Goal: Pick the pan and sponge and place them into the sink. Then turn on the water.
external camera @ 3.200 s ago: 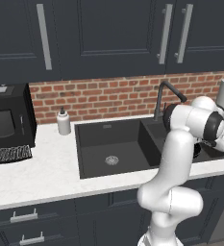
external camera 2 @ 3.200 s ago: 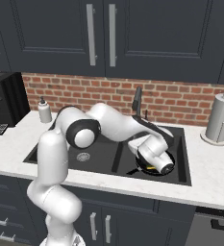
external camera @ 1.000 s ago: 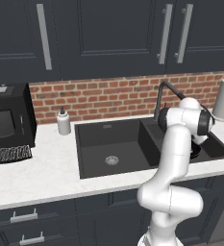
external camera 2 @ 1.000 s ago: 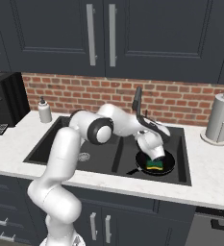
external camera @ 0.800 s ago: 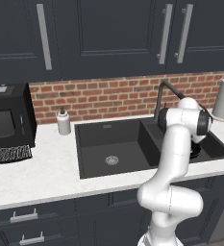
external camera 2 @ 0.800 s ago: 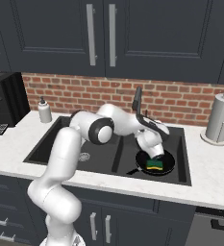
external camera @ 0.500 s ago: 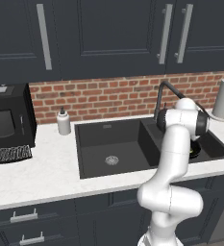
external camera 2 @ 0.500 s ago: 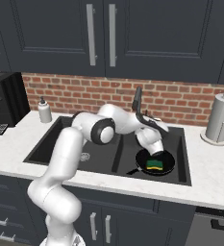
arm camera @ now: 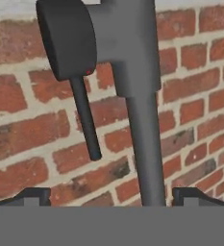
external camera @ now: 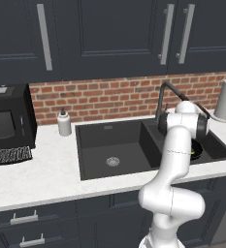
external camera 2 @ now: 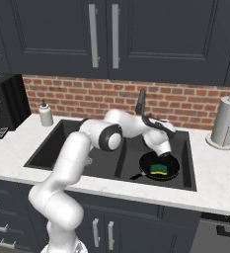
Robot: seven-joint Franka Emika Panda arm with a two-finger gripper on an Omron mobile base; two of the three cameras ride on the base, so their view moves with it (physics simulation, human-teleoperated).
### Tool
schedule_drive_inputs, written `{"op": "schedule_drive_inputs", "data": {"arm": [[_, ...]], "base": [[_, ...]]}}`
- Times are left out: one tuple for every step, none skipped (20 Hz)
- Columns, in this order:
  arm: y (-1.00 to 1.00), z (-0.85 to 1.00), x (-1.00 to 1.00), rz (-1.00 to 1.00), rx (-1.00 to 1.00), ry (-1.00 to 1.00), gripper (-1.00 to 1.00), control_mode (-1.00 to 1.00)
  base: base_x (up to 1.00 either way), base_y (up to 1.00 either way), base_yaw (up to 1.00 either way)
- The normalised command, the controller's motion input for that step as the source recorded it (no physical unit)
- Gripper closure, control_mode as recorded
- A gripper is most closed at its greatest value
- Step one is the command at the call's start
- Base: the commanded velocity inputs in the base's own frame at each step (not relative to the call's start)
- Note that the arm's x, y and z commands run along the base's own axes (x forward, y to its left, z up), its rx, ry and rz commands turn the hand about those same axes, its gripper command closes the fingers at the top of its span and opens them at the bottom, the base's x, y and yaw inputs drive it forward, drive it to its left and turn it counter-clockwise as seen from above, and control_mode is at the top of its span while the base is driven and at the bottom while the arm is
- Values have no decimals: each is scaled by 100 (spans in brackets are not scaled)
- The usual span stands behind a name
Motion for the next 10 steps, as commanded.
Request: {"op": "schedule_drive_inputs", "data": {"arm": [[-49, -16, 11, 0, 0, -1, -100, -100], [-41, -20, 10, 0, 0, -1, -100, -100], [-41, -25, 9, 0, 0, 0, -100, -100], [-37, -28, 6, 0, 0, -1, -100, -100], [-31, -28, 8, 0, 0, -1, -100, -100], [-16, -23, 11, 0, 0, -1, -100, -100], [-6, -19, 12, 0, 0, -2, -100, -100], [0, -16, 11, 0, -2, -3, -100, -100], [0, -11, 11, -1, -2, -5, -100, -100], [0, -11, 8, -2, -3, -6, -100, -100]], "base": [[0, 0, 0], [0, 0, 0], [0, 0, 0], [0, 0, 0], [0, 0, 0], [0, 0, 0], [0, 0, 0], [0, 0, 0], [0, 0, 0], [0, 0, 0]]}}
